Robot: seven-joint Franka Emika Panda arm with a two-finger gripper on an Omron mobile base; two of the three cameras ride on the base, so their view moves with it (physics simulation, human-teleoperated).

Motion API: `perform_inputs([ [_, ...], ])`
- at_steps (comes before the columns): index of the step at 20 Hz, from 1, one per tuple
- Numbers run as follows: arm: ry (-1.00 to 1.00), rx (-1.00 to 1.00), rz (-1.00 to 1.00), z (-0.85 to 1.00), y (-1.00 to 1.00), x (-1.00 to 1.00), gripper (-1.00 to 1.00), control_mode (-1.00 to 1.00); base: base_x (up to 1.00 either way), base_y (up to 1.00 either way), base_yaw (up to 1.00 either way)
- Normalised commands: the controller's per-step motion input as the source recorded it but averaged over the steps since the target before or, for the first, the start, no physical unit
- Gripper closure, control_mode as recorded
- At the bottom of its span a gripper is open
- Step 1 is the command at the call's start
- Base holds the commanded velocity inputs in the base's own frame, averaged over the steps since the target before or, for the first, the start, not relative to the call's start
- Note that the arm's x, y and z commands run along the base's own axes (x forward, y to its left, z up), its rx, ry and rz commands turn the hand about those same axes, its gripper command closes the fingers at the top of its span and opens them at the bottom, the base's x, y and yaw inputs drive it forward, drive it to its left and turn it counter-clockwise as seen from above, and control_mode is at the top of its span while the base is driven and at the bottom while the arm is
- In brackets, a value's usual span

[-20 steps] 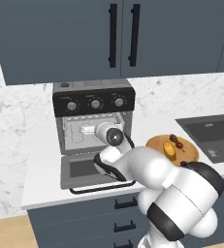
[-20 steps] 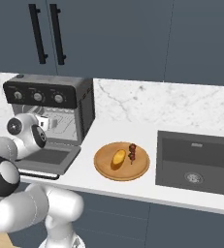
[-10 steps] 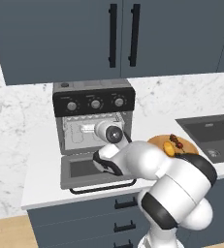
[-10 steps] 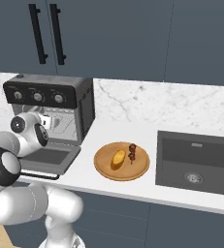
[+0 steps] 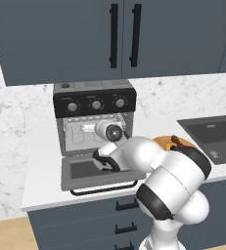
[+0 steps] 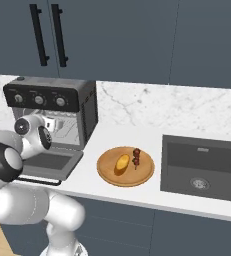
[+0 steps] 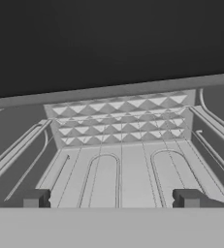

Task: Pick up the kebab skewer and baguette bread, and place them inside the toaster oven. Close the toaster oven door and start by setting the timer.

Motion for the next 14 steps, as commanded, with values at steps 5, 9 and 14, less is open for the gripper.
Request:
perform_inputs([
  [5,0.00,0.00,0.00,-0.18,0.00,0.16,-1.00,-1.00,0.00,0.00,0.00],
  [9,0.00,0.00,0.00,-0.16,0.00,0.15,-1.00,-1.00,0.00,0.00,0.00],
  [14,0.00,0.00,0.00,-0.05,0.00,0.09,-1.00,-1.00,0.00,0.00,0.00],
])
